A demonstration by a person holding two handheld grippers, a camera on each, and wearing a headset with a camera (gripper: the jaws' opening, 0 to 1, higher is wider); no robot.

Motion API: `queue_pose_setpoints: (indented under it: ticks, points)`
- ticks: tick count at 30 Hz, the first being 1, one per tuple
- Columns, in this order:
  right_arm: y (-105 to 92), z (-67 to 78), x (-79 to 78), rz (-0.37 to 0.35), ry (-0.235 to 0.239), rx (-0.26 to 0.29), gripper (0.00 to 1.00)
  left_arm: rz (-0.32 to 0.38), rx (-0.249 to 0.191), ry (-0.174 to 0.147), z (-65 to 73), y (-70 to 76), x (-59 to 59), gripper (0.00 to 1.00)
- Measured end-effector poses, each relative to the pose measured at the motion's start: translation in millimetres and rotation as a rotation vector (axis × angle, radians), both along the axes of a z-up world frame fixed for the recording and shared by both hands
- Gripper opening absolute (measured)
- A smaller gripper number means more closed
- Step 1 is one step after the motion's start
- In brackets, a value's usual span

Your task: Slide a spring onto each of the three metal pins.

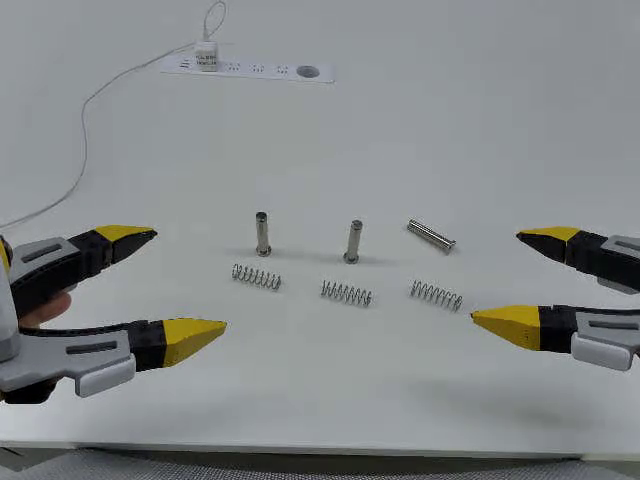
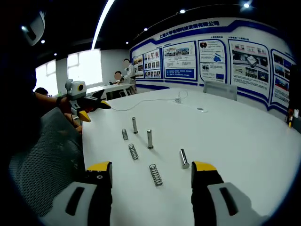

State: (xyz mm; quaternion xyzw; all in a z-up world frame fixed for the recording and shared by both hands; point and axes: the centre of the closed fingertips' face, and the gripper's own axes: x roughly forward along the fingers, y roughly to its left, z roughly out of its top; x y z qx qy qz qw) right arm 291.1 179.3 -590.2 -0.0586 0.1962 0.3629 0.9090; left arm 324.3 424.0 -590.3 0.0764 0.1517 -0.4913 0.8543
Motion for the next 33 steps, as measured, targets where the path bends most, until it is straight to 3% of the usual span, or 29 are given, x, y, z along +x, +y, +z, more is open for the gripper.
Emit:
queue_pose_setpoints:
  ticks: [20, 26, 33]
  points:
    - [-6.7, 5.0, 19.1, -0.015, 0.003, -0.026, 0.61, 0.012, -0.001, -0.005, 2.4, 0.8, -1.8, 0.73]
    - [-7.0, 8.3, 34.6, -0.023, 0.015, -0.053, 0.54, 0.016, -0.004, -0.01, 3.9, 0.9, -1.6, 0.73]
    - [-5.8, 0.5, 52.0, -0.027, 0.056, -0.124, 0.44, 0.017, -0.004, -0.005, 1.7, 1.0, -2.9, 0.73]
